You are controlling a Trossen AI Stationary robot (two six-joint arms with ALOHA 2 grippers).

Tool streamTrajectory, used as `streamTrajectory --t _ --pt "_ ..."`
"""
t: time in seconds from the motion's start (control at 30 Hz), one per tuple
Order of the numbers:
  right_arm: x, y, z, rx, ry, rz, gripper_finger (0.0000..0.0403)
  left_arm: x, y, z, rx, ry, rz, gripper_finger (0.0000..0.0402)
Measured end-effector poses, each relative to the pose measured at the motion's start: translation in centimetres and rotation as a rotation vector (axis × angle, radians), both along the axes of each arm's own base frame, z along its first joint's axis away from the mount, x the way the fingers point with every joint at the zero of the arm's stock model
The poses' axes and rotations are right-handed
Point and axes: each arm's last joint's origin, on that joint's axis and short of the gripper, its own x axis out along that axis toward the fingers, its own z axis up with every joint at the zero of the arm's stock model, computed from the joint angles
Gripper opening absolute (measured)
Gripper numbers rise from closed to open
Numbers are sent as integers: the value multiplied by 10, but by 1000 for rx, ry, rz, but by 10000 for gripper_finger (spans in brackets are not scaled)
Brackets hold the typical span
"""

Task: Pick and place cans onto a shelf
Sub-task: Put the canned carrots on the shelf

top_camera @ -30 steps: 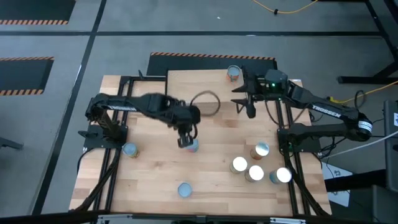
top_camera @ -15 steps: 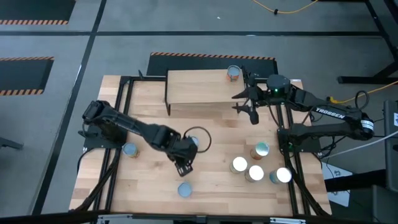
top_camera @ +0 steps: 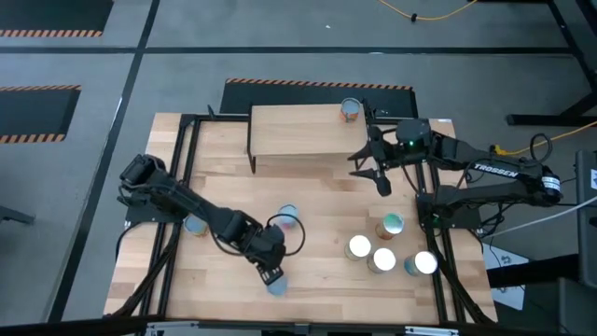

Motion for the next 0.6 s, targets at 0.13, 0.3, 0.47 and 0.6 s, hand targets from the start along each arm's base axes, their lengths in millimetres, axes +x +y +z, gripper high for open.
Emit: streamTrajectory --t 0.13,0.3,0.47,0.6 --pt "1 2 0 0 0 11 208 -4 -10 -1 -3 -12 17 119" --pt "1 3 0 -4 -2 15 208 -8 -21 0 11 -51 47 119" --pt "1 3 0 -4 -2 15 208 -7 -30 -4 5 -66 33 119" --pt "1 3 0 -5 -2 15 208 -3 -34 -15 8 -49 33 119"
